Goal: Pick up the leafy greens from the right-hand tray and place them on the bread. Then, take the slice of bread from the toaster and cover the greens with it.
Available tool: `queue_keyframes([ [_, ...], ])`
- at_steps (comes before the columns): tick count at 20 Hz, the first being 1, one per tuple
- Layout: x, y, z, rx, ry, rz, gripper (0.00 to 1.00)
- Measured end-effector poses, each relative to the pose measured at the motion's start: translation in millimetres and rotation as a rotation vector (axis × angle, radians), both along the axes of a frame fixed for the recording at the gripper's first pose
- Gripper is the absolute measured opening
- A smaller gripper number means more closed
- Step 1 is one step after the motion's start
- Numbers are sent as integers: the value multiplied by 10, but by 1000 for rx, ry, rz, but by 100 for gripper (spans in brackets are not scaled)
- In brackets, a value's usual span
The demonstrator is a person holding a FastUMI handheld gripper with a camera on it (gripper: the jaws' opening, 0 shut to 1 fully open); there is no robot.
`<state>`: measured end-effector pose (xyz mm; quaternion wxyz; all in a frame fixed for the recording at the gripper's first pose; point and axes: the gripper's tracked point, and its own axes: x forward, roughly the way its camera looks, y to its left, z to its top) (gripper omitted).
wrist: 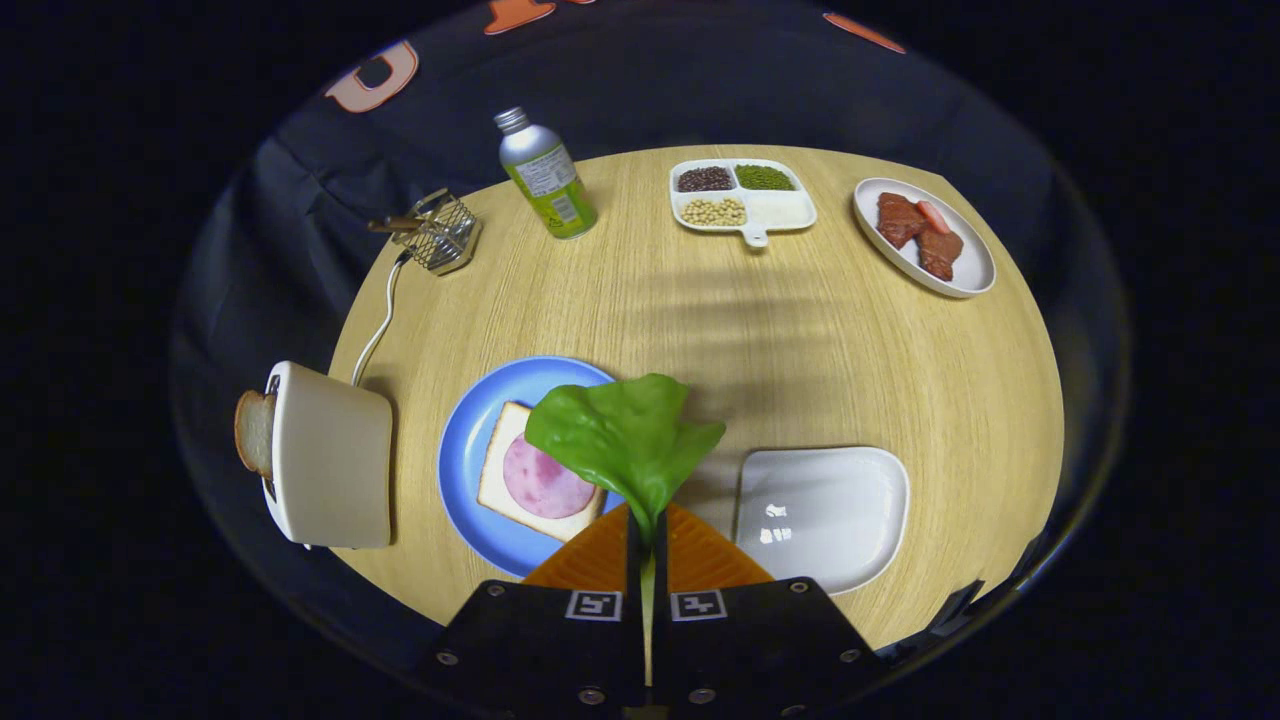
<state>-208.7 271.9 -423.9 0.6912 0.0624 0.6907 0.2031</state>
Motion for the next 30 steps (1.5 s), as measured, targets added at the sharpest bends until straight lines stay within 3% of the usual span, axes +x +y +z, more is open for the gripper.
queue_keyframes([
  [8,-83,535,-143,-36,33,54,9],
  [16,-134,883,-73,-33,50,92,42],
  [18,-140,950,55,-29,47,98,56],
  [26,-32,1445,955,99,4,108,60],
  [30,37,1731,1395,137,-20,130,76],
])
